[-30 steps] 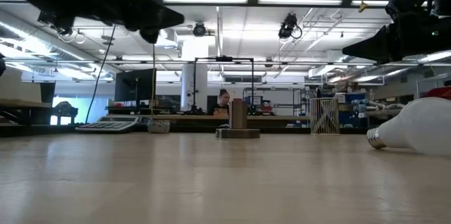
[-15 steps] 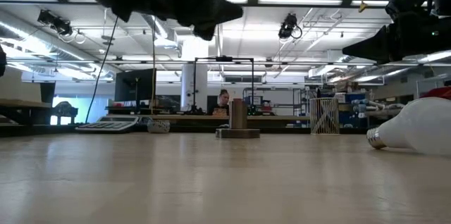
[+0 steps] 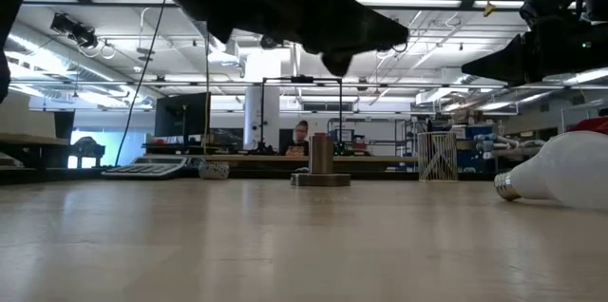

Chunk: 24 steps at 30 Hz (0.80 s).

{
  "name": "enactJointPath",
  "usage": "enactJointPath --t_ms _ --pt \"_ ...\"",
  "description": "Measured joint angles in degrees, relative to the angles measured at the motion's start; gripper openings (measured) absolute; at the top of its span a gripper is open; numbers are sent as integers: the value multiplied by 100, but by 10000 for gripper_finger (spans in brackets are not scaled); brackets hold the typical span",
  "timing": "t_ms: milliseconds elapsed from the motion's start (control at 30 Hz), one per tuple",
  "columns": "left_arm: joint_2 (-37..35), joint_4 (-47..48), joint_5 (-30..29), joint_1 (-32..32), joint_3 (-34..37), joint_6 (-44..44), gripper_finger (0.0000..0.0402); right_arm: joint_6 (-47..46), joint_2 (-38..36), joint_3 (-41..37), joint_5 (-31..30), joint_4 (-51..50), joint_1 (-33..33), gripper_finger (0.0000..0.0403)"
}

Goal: Screw lightbulb
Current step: Insert the lightbulb into the lamp

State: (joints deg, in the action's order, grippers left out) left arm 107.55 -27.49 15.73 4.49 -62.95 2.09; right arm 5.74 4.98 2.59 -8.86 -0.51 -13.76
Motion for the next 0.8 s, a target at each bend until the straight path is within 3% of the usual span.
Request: enactJointPath --t_ms 400,800 --pt "1357 7 0 286 -1623 -464 10 0 -1 0 -1 2 1 25" --pt "1840 44 -600 355 -2079 -579 31 0 -1 0 0 6 0 24"
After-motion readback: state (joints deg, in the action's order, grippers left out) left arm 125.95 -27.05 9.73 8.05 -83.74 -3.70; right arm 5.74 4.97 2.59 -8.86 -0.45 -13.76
